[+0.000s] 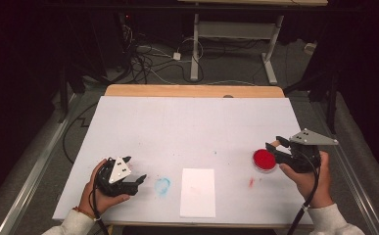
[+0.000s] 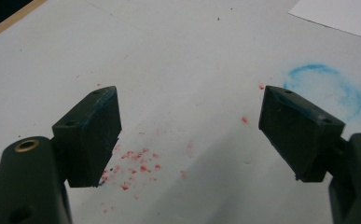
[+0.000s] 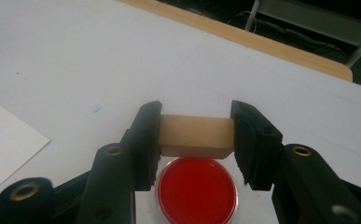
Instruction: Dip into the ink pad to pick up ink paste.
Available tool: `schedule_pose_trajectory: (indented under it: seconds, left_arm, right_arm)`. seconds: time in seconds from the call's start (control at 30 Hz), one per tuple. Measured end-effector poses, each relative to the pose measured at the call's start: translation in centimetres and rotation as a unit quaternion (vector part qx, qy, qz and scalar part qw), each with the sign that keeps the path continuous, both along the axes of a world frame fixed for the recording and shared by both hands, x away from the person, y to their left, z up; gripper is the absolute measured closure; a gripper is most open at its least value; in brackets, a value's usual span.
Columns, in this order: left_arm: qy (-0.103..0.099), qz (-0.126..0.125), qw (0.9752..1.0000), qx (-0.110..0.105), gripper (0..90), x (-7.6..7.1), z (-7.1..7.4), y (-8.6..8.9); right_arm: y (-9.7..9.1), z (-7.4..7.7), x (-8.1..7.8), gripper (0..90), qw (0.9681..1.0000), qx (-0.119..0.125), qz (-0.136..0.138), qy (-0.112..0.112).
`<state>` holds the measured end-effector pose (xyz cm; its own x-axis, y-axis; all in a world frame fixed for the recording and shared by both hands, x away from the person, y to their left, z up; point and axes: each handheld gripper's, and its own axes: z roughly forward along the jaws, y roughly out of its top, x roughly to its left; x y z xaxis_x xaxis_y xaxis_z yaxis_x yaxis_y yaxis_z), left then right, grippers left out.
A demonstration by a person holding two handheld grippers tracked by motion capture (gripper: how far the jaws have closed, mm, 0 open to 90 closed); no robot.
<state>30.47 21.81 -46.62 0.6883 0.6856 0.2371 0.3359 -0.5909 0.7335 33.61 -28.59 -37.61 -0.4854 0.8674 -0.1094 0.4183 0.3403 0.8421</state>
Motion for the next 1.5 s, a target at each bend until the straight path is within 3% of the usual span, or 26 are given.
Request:
schedule_pose_trajectory:
  seconds: [0.53, 0.77, 1.03, 1.5]
  left_arm:
    - [0.001, -0.001, 1.0, 0.001, 20.3, 0.0, 0.0, 0.1]
    - [0.003, -0.001, 1.0, 0.003, 20.3, 0.0, 0.0, 0.0]
    - [0.001, 0.0, 1.0, 0.002, 20.2, -0.1, 0.0, 0.1]
    - [0.0, 0.001, 1.0, 0.002, 20.3, -0.1, 0.0, 0.1]
  right_arm:
    - [0.1, 0.2, -0.3, 55.5, 0.9999, -0.006, 0.006, -0.015]
    - [-0.2, -2.3, 0.9, 55.6, 0.9999, -0.009, -0.002, 0.01]
    - [0.2, -6.0, 2.0, 55.6, 0.9979, -0.04, -0.016, 0.049]
    - [0.5, -7.6, 2.6, 55.6, 0.9951, -0.062, -0.016, 0.075]
